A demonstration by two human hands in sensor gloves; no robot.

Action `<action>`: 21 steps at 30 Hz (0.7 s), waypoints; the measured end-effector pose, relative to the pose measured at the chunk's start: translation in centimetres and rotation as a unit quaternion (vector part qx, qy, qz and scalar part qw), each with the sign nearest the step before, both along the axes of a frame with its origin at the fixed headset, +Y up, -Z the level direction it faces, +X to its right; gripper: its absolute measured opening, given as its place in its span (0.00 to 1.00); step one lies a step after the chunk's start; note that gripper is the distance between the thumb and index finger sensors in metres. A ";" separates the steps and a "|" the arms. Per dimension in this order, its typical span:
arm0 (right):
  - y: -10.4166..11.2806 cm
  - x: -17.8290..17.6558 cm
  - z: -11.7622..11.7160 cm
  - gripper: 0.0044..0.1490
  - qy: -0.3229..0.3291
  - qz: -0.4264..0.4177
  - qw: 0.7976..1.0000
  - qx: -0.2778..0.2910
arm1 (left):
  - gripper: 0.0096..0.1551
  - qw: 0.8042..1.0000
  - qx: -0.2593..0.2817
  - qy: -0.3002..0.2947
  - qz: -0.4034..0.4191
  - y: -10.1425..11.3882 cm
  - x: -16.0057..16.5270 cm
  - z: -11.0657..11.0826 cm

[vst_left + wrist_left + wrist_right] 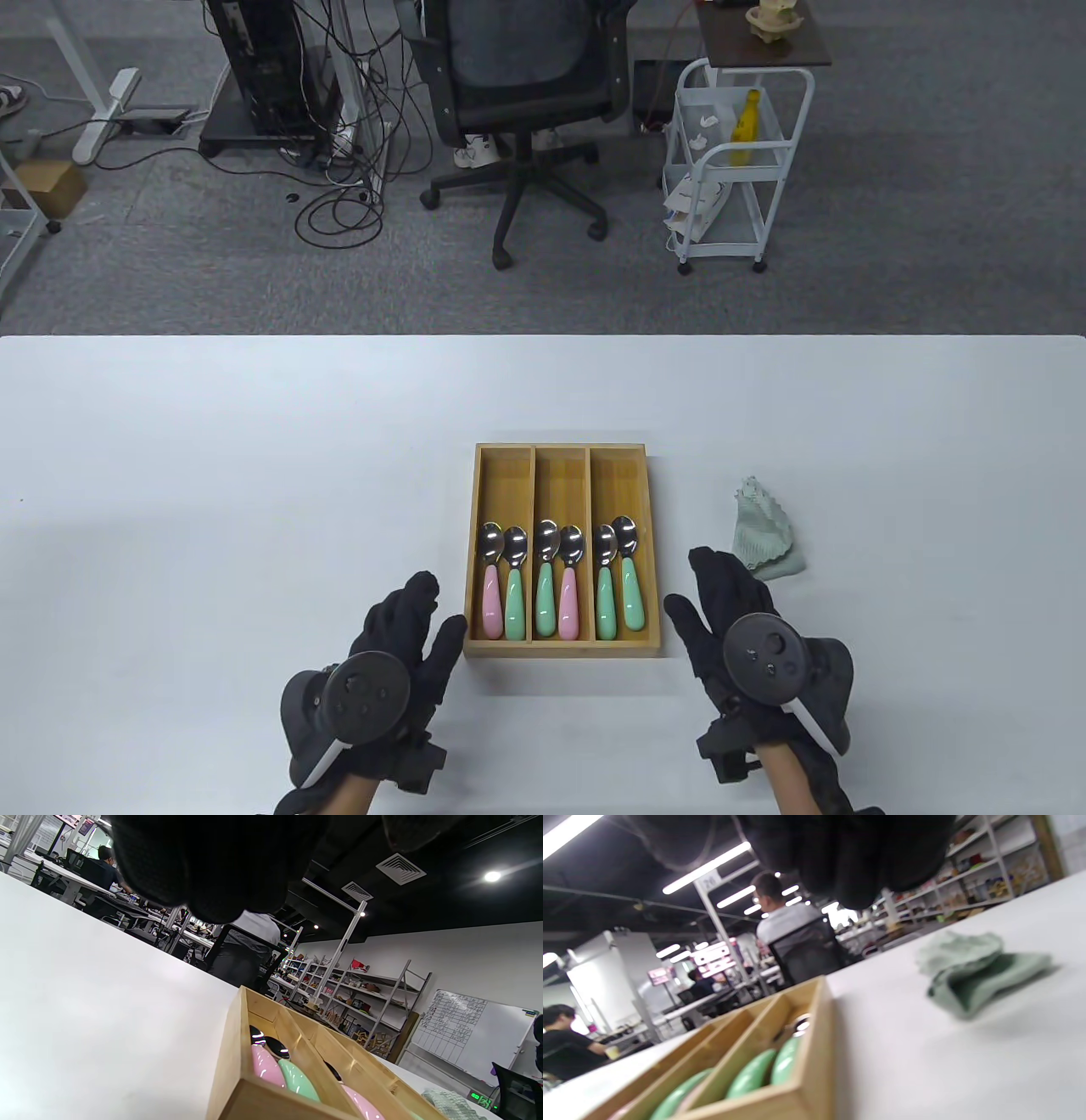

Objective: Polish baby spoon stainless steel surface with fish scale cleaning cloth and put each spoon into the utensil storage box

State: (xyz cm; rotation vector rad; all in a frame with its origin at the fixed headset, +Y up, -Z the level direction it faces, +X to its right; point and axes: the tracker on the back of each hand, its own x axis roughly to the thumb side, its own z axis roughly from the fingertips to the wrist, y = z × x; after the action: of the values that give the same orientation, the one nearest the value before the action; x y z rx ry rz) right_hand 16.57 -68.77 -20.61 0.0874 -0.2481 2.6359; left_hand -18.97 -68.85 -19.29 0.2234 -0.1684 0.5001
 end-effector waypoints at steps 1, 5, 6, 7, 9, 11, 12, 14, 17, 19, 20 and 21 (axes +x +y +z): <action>-0.1 -0.1 0.4 0.42 0.002 -0.012 1.000 0.005 | 0.42 1.000 0.003 -0.001 0.002 0.1 0.0 0.1; -0.5 -0.1 1.2 0.40 0.003 -0.036 0.999 0.037 | 0.42 1.000 0.014 -0.005 0.009 0.4 0.2 0.4; -0.6 0.0 1.3 0.40 -0.001 -0.046 0.998 0.046 | 0.42 1.000 0.017 -0.006 0.008 0.5 0.3 0.5; -0.6 0.1 1.3 0.39 0.001 -0.058 0.997 0.046 | 0.42 1.000 0.020 -0.007 0.007 0.5 0.4 0.6; -0.6 0.2 1.4 0.39 0.012 -0.070 0.996 0.045 | 0.42 1.000 0.021 -0.009 0.003 0.6 0.5 0.6; -0.7 0.3 1.5 0.39 0.013 -0.075 0.996 0.047 | 0.42 1.000 0.018 -0.010 0.002 0.5 0.6 0.5; -0.9 0.3 1.5 0.39 0.021 -0.075 0.996 0.043 | 0.42 1.000 0.016 -0.010 0.001 0.4 0.6 0.5; -1.0 0.3 1.6 0.39 0.026 -0.077 0.996 0.041 | 0.42 1.000 0.014 -0.009 0.001 0.4 0.6 0.5; -1.0 0.3 1.6 0.39 0.029 -0.080 0.996 0.039 | 0.42 1.000 0.011 -0.010 0.006 0.4 0.6 0.5; -1.0 0.2 1.6 0.39 0.031 -0.080 0.996 0.040 | 0.42 1.000 0.011 -0.010 0.005 0.4 0.6 0.5; -1.0 0.3 1.6 0.39 0.032 -0.079 0.996 0.040 | 0.42 1.000 0.011 -0.010 0.004 0.4 0.6 0.5; -1.0 0.2 1.6 0.39 0.032 -0.078 0.996 0.040 | 0.42 1.000 0.010 -0.010 0.003 0.4 0.6 0.4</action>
State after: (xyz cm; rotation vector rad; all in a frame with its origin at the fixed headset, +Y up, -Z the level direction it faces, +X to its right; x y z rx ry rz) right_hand 16.82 -69.78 -18.98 0.1724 -0.3252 2.4628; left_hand -18.40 -68.47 -18.84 0.2383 -0.1919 0.5077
